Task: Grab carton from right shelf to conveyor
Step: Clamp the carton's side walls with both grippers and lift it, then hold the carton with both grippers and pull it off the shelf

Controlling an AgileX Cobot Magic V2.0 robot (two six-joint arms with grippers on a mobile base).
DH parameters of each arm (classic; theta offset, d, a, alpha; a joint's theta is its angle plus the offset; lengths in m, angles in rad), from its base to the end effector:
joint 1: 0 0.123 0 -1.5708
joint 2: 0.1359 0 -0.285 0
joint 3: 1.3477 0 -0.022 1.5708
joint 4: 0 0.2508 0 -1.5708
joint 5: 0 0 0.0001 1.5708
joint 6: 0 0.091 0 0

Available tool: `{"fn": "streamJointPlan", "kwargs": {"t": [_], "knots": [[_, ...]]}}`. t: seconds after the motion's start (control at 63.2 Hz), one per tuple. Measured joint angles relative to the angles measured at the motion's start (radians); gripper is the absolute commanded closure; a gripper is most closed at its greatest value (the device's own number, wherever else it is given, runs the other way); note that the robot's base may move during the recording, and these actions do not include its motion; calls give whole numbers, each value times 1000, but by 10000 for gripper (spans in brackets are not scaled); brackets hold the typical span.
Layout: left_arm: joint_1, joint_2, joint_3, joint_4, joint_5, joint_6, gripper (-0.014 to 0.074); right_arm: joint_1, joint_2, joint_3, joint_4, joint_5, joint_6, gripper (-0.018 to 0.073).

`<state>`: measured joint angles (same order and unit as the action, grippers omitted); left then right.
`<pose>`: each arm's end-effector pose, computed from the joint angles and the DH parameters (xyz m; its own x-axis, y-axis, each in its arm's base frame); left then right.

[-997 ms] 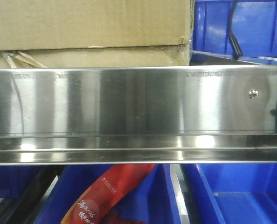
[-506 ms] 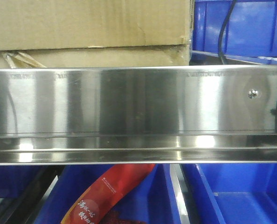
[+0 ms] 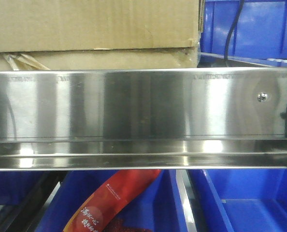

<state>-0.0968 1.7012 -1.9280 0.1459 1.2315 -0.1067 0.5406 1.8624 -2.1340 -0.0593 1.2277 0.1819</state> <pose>0.3612 -0.0225 0.4249 -0.7877 0.0190 -0.6157 -0.0331 0.9968 0.0731 0.3489 0.2035 0.4216 -0.7237 -0.2467 -0.6445 -0.3711 0.9265 0.0621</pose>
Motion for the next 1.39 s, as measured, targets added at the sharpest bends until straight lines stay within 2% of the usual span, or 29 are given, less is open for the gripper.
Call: {"fn": "streamJointPlan", "kwargs": {"t": [0.348, 0.491, 0.633, 0.871, 1.013, 1.155, 1.393], "knots": [[-18, -144, 0, -66, 10, 0, 613, 0, -145, 2, 0, 17, 1, 627], [-74, -221, 0, -55, 10, -29, 613, 0, -224, 2, -7, 23, 1, 627], [-148, -268, 0, -11, 12, -71, 613, 0, -291, 37, -13, 27, -5, 627], [-279, -302, 7, 43, 29, -107, 613, 0, -429, 226, -26, 29, -6, 627], [-361, -318, 69, 66, 43, -136, 613, 0, -512, 327, -40, 47, -6, 627], [-396, -331, 147, 63, 43, -149, 613, 0, -544, 341, -50, 67, -6, 627], [-402, -344, 171, 67, 42, -158, 613, -2, -548, 343, -53, 68, -8, 627]]}}
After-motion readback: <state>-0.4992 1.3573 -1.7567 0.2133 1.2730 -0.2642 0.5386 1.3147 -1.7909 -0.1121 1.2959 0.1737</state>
